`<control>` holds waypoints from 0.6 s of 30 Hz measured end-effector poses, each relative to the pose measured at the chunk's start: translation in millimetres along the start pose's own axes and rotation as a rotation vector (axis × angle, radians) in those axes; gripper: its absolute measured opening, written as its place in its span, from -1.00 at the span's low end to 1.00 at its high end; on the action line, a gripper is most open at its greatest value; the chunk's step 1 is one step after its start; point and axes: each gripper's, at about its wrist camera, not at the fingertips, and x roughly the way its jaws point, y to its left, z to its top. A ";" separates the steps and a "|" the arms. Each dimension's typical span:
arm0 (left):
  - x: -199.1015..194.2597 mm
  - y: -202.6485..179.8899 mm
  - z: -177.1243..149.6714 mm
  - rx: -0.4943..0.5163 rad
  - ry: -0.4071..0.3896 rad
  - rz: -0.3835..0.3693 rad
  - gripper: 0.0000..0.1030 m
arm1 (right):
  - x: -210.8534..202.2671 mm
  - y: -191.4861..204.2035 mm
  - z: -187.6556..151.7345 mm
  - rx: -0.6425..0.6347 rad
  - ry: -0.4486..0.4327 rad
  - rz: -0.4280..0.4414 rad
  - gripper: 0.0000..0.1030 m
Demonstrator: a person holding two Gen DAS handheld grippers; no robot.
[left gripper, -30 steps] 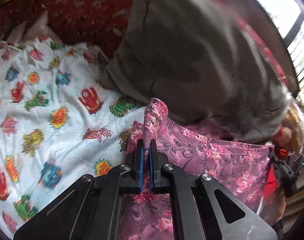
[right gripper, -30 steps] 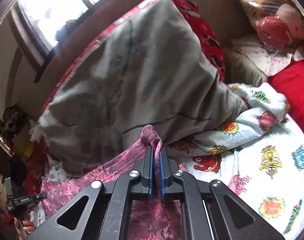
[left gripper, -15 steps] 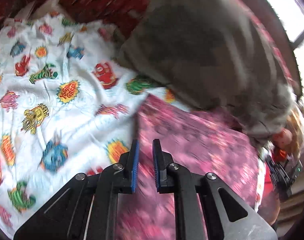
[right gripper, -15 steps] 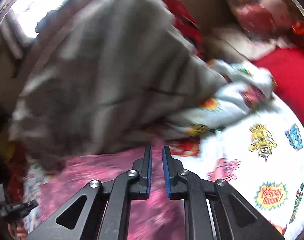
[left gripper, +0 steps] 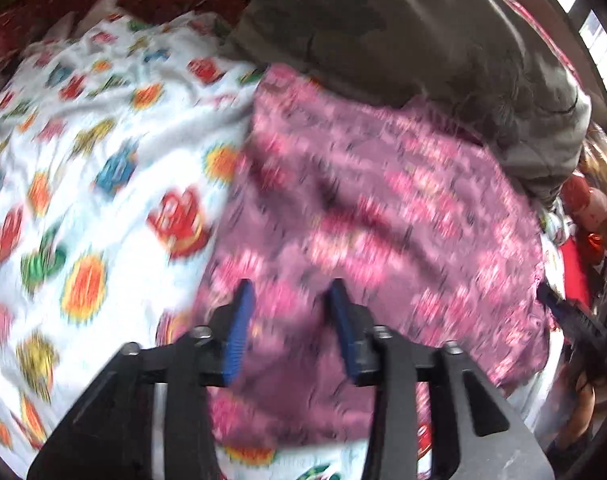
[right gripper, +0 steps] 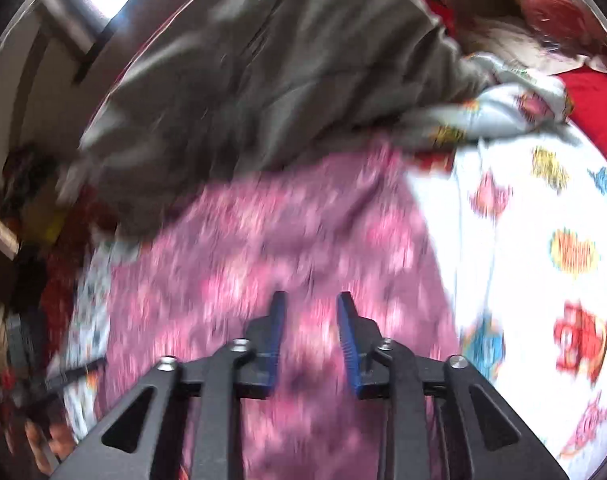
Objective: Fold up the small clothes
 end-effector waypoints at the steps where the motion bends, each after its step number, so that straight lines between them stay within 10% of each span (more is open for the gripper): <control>1: 9.4 -3.9 -5.3 0.009 0.025 0.022 -0.15 | 5.3 -0.9 -10.2 -0.022 0.060 -0.022 -0.25; 9: -6.4 6.1 -42.7 0.006 0.050 0.053 -0.11 | -70.5 -39.8 -36.8 0.147 -0.128 -0.081 -0.17; 12: -7.4 3.7 -47.1 0.020 0.044 0.083 -0.11 | -65.6 -56.0 -49.9 0.224 -0.077 -0.129 -0.17; 14: -10.0 -1.5 -49.8 0.040 0.045 0.108 -0.10 | -61.5 -56.9 -63.1 0.217 -0.030 -0.086 -0.41; 15: -11.2 -3.5 -51.5 0.043 0.046 0.111 -0.10 | -60.4 -51.5 -67.5 0.183 -0.018 -0.034 -0.86; 18: -6.4 -4.8 -49.9 0.037 0.041 0.104 -0.10 | -83.4 -42.4 -69.2 0.099 -0.117 -0.048 -0.87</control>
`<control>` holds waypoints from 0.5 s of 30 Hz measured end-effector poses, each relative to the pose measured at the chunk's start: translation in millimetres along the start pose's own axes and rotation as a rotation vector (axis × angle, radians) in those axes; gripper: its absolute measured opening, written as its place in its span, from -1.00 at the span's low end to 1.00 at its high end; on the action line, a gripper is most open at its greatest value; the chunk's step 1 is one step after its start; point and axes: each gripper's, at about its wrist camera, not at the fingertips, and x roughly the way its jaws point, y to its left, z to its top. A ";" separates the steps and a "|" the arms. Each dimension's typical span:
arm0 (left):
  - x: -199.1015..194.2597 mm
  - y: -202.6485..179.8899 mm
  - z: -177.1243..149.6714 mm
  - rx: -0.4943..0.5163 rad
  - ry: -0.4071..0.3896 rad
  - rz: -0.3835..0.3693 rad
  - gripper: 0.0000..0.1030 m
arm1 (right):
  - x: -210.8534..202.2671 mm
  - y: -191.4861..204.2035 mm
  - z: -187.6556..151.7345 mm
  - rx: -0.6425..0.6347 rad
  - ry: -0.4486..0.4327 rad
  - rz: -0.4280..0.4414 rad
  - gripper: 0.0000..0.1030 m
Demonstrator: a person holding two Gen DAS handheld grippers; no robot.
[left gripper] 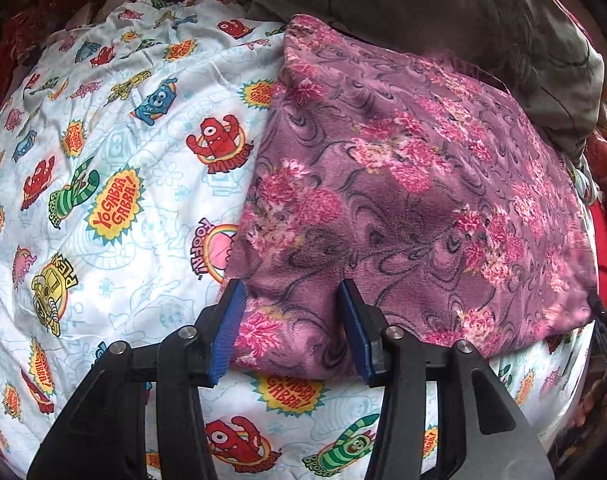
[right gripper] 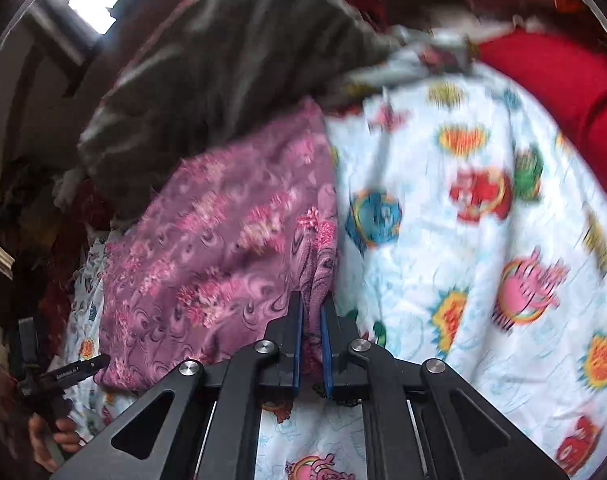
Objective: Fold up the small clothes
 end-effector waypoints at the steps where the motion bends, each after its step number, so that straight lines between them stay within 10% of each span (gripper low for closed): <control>1: 1.6 0.8 -0.7 0.003 -0.002 -0.002 -0.10 | -4.8 -5.2 0.6 0.013 -0.025 -0.019 -0.87; 6: 5.0 -1.6 -1.2 0.050 0.007 0.003 -0.08 | 24.3 -40.2 -4.2 0.082 0.071 -0.094 -0.89; 10: -16.0 7.4 -5.5 -0.020 -0.016 -0.081 -0.09 | -1.3 -21.2 2.6 0.104 -0.021 -0.190 -0.61; 15: -2.6 1.3 -14.1 -0.012 -0.018 -0.049 -0.07 | -3.5 28.1 3.6 -0.025 -0.103 -0.047 -0.49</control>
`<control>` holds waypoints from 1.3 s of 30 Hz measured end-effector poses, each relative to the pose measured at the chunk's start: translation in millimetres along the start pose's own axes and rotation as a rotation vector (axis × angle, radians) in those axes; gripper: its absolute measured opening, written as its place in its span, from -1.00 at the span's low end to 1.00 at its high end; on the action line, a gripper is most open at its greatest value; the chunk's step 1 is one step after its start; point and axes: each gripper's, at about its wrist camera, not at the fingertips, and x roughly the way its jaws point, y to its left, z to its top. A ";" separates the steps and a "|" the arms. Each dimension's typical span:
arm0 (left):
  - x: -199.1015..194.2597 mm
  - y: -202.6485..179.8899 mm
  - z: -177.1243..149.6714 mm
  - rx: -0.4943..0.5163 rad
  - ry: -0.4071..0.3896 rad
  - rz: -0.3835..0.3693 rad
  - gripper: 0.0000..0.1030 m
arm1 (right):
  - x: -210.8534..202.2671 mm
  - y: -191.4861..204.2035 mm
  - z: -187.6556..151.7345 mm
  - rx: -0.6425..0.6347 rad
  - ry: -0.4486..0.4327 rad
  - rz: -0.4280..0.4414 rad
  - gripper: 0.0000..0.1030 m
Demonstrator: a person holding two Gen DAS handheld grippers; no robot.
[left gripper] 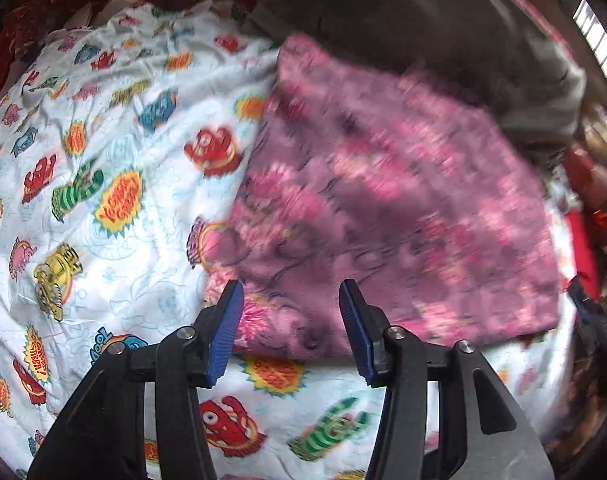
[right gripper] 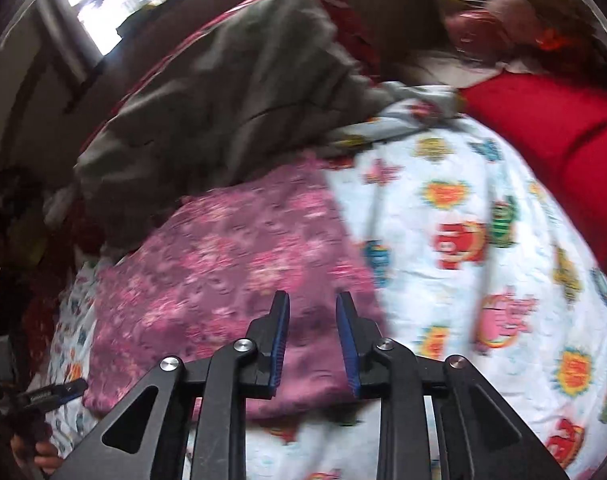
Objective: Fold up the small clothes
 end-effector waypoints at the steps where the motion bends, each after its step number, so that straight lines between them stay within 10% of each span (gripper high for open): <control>1: 8.9 1.9 -0.7 0.005 0.015 0.020 -0.07 | 8.9 4.9 -4.7 -0.011 0.017 0.009 -0.49; 4: 3.3 2.3 -3.2 0.031 -0.008 0.007 -0.07 | 64.9 20.0 -27.9 -0.045 0.212 -0.076 -0.45; 10: -30.6 -7.1 30.5 0.013 -0.099 -0.156 -0.07 | 48.8 73.2 -6.3 -0.106 0.049 -0.008 -0.35; 17: 42.0 -35.5 93.3 0.046 -0.043 0.041 -0.03 | 102.6 139.9 -2.1 -0.185 0.091 0.048 -0.36; 20: 57.5 -35.0 91.0 0.066 -0.083 0.112 0.32 | 132.4 144.3 -19.5 -0.281 0.143 -0.013 -0.34; 28: 46.9 -35.1 89.1 0.031 -0.123 0.066 0.29 | 111.0 132.3 32.6 -0.178 -0.028 -0.061 -0.33; 32: 61.9 -46.4 91.2 0.087 -0.135 0.122 0.34 | 142.6 91.2 46.3 -0.085 0.066 -0.192 -0.23; 39: 57.6 -44.1 93.3 0.060 -0.128 0.115 0.34 | 121.1 114.1 46.7 -0.101 0.027 -0.050 -0.20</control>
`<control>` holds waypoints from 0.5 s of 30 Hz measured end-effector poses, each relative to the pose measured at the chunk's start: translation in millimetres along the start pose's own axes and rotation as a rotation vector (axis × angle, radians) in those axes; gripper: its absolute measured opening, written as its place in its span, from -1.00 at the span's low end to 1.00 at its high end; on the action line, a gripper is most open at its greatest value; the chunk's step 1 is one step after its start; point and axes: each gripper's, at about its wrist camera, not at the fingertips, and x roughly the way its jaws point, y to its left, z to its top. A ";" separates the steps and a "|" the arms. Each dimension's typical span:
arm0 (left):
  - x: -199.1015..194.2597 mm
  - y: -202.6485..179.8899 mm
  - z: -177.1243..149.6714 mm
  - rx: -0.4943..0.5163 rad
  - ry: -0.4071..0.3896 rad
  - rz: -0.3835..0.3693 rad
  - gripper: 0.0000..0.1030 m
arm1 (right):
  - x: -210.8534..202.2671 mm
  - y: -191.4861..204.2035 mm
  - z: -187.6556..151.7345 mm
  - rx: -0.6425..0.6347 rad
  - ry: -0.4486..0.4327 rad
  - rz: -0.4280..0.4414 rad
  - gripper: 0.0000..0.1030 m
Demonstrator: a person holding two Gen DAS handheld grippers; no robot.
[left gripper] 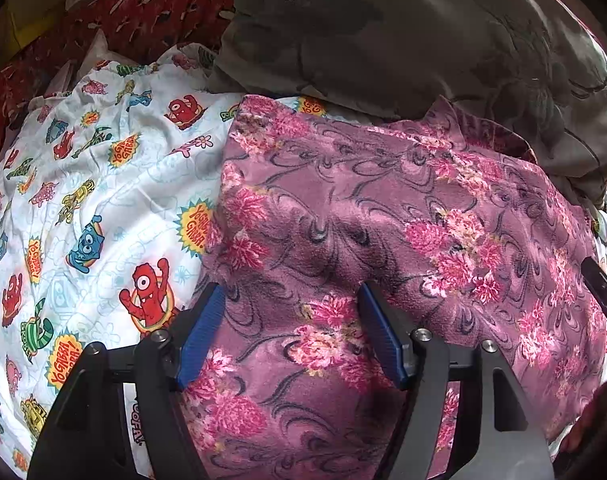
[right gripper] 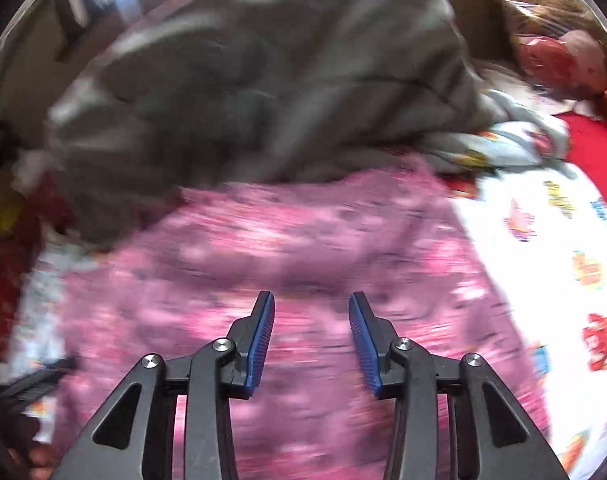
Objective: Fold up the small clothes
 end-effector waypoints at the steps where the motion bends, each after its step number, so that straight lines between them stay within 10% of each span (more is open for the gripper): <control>1: 0.2 -0.1 0.0 0.000 0.000 0.004 0.34 | -2.3 12.4 -2.1 -0.020 -0.006 0.035 -0.20; 7: -1.5 -1.3 -1.1 -0.003 0.026 0.003 0.34 | 39.4 64.0 -37.1 -0.156 0.121 0.061 -0.08; 10: -5.4 5.9 2.5 -0.008 0.060 -0.023 0.33 | 35.3 76.7 -59.3 -0.263 -0.027 -0.010 -0.07; 15: -25.9 55.2 15.0 -0.109 0.055 -0.103 0.33 | 35.3 77.8 -57.3 -0.255 -0.028 -0.006 -0.06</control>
